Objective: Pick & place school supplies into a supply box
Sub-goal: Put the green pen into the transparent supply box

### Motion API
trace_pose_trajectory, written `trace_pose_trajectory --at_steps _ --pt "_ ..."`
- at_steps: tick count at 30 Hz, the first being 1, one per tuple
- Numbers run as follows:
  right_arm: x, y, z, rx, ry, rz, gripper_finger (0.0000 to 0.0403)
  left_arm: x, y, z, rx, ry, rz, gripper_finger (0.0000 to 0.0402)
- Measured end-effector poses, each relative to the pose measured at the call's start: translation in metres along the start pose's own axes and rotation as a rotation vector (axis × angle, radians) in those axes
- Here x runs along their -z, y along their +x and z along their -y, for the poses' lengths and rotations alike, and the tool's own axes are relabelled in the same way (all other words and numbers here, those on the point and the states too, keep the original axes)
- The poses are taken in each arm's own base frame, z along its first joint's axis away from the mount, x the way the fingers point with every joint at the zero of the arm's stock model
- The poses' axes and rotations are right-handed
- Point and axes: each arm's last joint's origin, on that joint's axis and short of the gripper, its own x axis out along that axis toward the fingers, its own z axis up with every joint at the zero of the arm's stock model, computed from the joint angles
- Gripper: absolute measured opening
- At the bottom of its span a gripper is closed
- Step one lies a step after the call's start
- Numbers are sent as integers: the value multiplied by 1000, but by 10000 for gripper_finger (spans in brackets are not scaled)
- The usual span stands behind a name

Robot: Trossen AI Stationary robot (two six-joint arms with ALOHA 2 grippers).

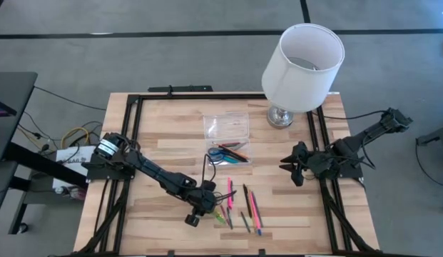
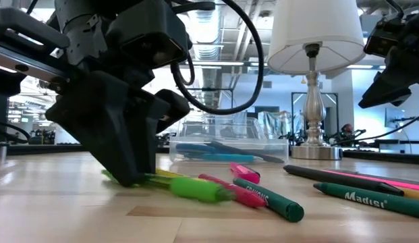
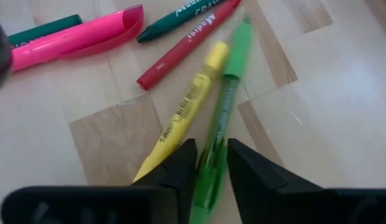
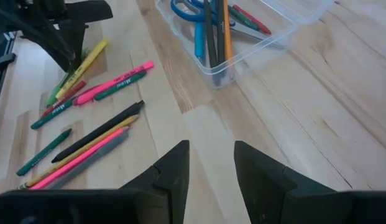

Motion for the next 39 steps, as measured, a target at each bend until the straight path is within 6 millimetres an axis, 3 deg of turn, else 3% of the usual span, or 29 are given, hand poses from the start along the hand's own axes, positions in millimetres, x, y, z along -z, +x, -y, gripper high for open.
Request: trace_pose_trajectory --at_steps 7,23,33,39 --pt "0 0 0 17 0 15 118 -3 -6 0 -25 -11 -92 43" --pt "0 0 1 23 7 17 118 1 -26 0 -93 -273 -394 42" --pt "1 0 2 37 -6 9 118 -28 -47 0 -87 -214 -412 41" --pt "1 0 2 44 -3 12 118 -44 -65 -13 -112 -183 -416 30"
